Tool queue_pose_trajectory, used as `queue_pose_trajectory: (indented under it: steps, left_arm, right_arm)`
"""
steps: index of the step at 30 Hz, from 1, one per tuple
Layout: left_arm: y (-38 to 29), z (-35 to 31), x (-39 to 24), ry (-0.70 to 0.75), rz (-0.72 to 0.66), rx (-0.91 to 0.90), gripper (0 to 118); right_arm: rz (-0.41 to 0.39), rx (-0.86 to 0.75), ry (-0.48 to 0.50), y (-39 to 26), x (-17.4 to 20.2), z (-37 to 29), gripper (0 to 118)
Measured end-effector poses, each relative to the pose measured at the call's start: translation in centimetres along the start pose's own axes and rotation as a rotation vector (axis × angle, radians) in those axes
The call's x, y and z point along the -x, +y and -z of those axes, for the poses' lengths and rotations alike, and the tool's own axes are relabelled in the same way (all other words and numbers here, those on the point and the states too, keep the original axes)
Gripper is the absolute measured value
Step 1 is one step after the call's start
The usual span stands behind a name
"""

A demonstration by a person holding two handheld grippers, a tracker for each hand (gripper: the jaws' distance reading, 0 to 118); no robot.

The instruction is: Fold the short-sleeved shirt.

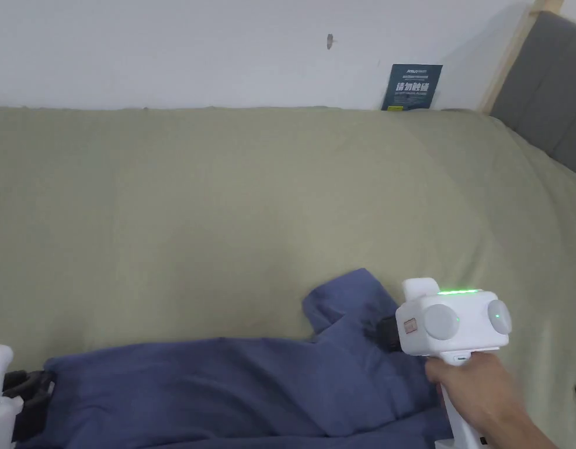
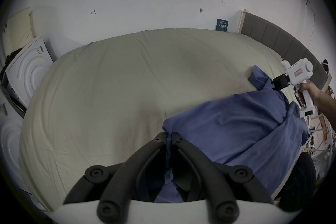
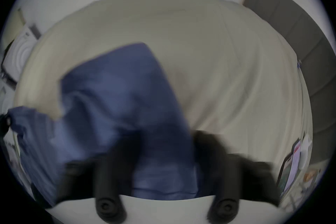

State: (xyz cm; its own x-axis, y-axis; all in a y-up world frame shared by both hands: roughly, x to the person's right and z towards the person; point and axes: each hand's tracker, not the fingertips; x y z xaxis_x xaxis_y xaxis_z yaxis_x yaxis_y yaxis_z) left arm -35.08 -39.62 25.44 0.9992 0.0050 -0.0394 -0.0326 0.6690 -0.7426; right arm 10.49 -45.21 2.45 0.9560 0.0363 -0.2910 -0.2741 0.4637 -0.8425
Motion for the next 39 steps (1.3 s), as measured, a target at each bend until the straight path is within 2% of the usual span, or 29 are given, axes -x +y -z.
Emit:
queue_pose_trajectory:
  steps: [1,2,3,4,5,7,9,15,18,21,23,26,29,30,31,32,33,34,35,37,39]
  left_arm:
    - [0.1,0.1,-0.2,-0.004,-0.005,0.003,3]
    - [0.1,0.4,0.0,-0.008,-0.007,0.004,3]
    - [0.2,0.6,-0.2,-0.009,-0.008,0.007,3]
    - [0.3,0.9,-0.3,-0.007,-0.01,0.015,3]
    - [0.3,1.1,-0.3,-0.007,-0.014,0.019,3]
    - [-0.2,1.6,0.7,-0.004,-0.04,0.026,3]
    - [-0.7,0.7,1.4,-0.019,-0.088,0.008,3]
    - [-5.2,-9.6,0.9,-0.063,-0.14,-0.174,3]
    - [-9.0,-13.2,0.4,-0.066,-0.144,-0.157,3]
    - [-13.3,-14.3,0.0,-0.061,-0.155,-0.091,3]
    - [-15.7,-13.7,0.1,-0.046,-0.174,-0.024,3]
    - [-17.6,-12.4,0.5,-0.027,-0.203,0.028,3]
    - [-17.9,-11.6,0.6,-0.039,-0.21,0.049,3]
    - [-17.3,-11.5,0.2,-0.017,-0.179,0.052,8]
    - [-17.1,-11.4,0.1,-0.012,-0.172,0.051,33]
    - [-16.8,-11.5,0.1,-0.017,-0.173,0.048,71]
    - [-16.6,-11.7,0.1,-0.018,-0.196,0.043,105]
    - [-16.5,-11.9,0.6,-0.034,-0.214,0.036,118]
    - [-16.6,-12.6,0.9,-0.069,-0.23,0.006,118]
    - [-16.2,-16.0,0.6,-0.067,-0.233,-0.107,117]
    - [-16.6,-19.4,-0.2,-0.031,-0.235,-0.192,118]
  right_arm:
    - [-0.076,-0.026,0.004,-0.3,1.1,-0.5,0]
    - [-0.162,-0.047,-0.083,-0.8,2.1,-1.4,0]
    - [-0.186,-0.041,-0.043,-1.1,3.2,-1.8,0]
    - [-0.15,-0.026,0.021,-1.3,3.2,-2.0,0]
    - [-0.136,-0.048,0.028,-1.5,3.5,-2.5,0]
    - [-0.154,-0.138,-0.033,-1.2,2.8,-4.0,0]
    - [-0.166,-0.241,0.024,-2.1,2.0,-7.1,1]
    - [-0.178,-0.465,0.106,-9.4,-0.2,-19.6,1]
    - [-0.177,-0.463,0.105,-15.2,-0.8,-22.7,1]
    - [-0.169,-0.401,0.053,-21.0,-0.6,-22.3,0]
    - [-0.127,-0.331,0.049,-24.0,-0.7,-20.8,1]
    - [-0.077,-0.247,0.032,-26.8,-0.7,-18.6,0]
    - [-0.052,-0.229,0.024,-27.6,-1.3,-17.5,1]
    - [-0.052,-0.232,0.027,-27.5,-1.3,-17.5,1]
    - [-0.05,-0.234,0.027,-27.4,-1.4,-17.7,6]
    - [-0.043,-0.235,0.037,-27.3,-1.4,-17.8,25]
    - [-0.034,-0.234,0.033,-27.0,-1.4,-18.0,61]
    - [-0.027,-0.24,0.022,-26.9,-1.3,-18.6,107]
    - [-0.026,-0.252,0.016,-26.9,-1.1,-19.7,107]
    - [-0.025,-0.34,0.065,-27.4,-0.5,-22.8,118]
    - [-0.019,-0.431,0.1,-28.0,0.7,-26.4,118]
